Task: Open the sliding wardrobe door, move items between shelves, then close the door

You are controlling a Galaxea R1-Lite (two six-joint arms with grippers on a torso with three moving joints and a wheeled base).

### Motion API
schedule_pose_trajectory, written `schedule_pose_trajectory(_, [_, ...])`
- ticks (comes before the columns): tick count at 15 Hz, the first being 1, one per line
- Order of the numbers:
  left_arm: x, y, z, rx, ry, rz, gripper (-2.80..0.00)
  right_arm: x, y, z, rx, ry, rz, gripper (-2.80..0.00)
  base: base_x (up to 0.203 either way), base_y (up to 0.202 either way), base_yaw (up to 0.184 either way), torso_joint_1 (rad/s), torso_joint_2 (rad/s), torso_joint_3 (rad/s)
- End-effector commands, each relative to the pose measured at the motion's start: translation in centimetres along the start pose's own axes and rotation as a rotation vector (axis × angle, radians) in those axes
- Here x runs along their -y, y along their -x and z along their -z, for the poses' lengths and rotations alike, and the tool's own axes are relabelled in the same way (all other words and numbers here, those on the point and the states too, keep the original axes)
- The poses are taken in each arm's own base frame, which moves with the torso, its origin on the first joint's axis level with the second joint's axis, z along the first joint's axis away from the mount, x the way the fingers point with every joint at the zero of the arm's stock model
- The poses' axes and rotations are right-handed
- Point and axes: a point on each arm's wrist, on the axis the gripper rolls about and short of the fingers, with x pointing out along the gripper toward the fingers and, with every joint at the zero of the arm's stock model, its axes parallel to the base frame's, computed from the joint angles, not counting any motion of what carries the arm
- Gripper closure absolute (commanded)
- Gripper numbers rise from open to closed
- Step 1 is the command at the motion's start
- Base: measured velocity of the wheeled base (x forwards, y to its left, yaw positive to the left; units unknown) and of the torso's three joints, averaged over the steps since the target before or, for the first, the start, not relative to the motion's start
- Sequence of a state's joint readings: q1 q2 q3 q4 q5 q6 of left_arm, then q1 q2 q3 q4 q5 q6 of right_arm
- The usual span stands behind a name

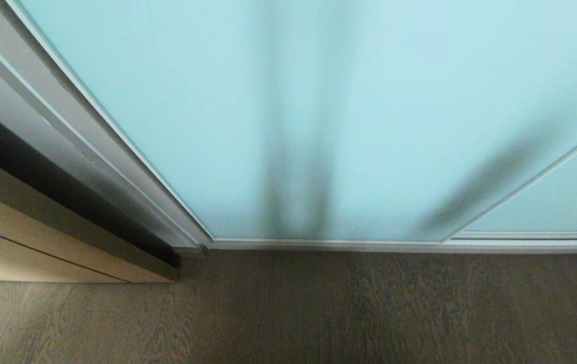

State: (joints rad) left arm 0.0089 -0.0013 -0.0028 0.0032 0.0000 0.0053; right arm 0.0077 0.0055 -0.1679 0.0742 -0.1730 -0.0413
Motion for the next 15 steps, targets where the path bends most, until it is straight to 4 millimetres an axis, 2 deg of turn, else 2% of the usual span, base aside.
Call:
schedule_pose_trajectory(1, [0.0,0.0,0.0,0.000,-0.001,0.000,0.00,-0.3,-0.9,2.2,0.012,-0.005,-0.006,0.00,0.000,0.000,0.000,0.000,0.00,0.000])
schedule_pose_trajectory(3, [0.0,0.0,0.0,0.001,-0.001,0.000,0.00,-0.5,-1.1,2.4,0.064,-0.019,-0.086,0.00,0.000,0.000,0.000,0.000,0.00,0.000])
schedule_pose_trajectory(5, [0.0,0.0,0.0,0.001,-0.001,0.000,0.00,-0.8,-1.1,3.8,-0.071,-0.019,-0.185,0.00,0.000,0.000,0.000,0.000,0.00,0.000])
schedule_pose_trajectory(15, [0.0,0.0,0.0,0.001,-0.001,0.000,0.00,-0.8,-1.1,3.9,-0.082,-0.047,-0.182,0.00,0.000,0.000,0.000,0.000,0.00,0.000])
